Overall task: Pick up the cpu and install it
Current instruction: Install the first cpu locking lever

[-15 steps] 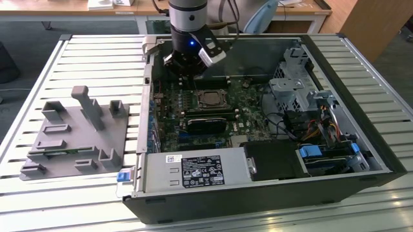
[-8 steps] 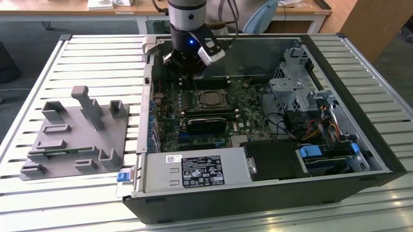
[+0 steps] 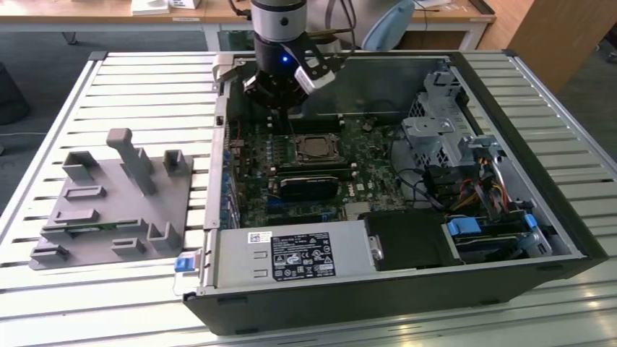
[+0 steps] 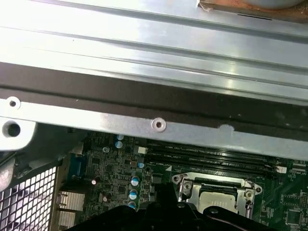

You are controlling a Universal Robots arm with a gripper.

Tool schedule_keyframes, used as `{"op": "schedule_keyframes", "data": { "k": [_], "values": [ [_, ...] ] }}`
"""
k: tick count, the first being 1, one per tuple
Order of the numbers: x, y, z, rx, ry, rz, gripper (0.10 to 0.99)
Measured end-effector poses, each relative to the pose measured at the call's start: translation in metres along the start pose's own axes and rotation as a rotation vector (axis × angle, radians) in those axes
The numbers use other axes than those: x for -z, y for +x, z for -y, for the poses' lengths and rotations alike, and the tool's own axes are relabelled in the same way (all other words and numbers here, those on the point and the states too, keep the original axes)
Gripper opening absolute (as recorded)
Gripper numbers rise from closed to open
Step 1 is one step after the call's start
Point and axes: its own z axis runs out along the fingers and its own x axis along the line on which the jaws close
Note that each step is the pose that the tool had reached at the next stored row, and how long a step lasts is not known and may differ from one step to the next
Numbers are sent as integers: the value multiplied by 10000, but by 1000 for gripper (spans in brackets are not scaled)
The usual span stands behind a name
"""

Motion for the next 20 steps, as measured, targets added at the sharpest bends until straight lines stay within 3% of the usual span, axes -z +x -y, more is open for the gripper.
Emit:
{"op": "schedule_keyframes", "data": {
  "k": [7, 14, 20],
  "values": [
    [17, -24, -31, -4, -2, -7, 106],
    [15, -163, -14, -8, -10, -81, 106],
    [14, -228, -6, -8, -13, -111, 106]
  ]
}}
